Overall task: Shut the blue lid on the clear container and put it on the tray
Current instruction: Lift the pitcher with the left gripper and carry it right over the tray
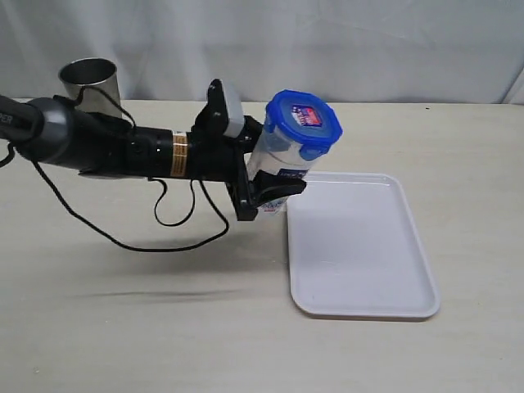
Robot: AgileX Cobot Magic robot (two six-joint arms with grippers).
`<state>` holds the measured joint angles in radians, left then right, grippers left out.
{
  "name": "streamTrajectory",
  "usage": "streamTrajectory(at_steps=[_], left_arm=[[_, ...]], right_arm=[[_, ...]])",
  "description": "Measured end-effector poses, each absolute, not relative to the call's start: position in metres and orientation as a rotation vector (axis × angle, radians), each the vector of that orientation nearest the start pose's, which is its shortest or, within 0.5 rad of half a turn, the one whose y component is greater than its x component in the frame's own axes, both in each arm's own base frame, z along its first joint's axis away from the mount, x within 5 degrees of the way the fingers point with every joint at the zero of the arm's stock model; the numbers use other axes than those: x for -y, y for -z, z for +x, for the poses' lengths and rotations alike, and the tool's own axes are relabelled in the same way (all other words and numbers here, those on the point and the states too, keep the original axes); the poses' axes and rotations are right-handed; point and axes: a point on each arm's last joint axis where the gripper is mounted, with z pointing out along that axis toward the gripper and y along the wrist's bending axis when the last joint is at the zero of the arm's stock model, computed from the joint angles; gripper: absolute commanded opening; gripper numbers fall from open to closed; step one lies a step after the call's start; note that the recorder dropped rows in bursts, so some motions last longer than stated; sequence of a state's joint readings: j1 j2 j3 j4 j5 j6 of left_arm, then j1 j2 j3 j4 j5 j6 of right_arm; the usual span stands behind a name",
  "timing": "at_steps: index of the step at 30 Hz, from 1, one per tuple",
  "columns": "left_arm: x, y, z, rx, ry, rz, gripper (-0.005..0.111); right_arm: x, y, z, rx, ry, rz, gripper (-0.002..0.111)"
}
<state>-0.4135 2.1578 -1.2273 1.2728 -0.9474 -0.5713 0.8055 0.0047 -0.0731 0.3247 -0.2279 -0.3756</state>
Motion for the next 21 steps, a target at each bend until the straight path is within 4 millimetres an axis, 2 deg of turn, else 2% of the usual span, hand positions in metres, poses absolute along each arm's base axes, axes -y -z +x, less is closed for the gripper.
streamTrajectory(at_steps=[5, 11, 15, 21], left_arm=[[0.262, -0.154, 0.36, -1.414, 0.636, 1.426, 0.0], [0.295, -0.151, 0.352, -1.382, 0.288, 1.644, 0.0], [0.315, -0.151, 0.341, -1.284, 0.053, 1.783, 0.0], [0.333, -0.148, 0.324, -1.083, -0.217, 1.961, 0.0]], right_arm=[[-0.029, -0.256, 0.037, -1.135, -0.61, -0.453, 0.005], [-0.029, -0.256, 0.037, -1.135, -0.61, -0.453, 0.005], [-0.029, -0.256, 0.037, -1.135, -0.61, -0.453, 0.005], [-0.029, -0.256, 0.037, -1.136, -0.611, -0.454, 0.005]])
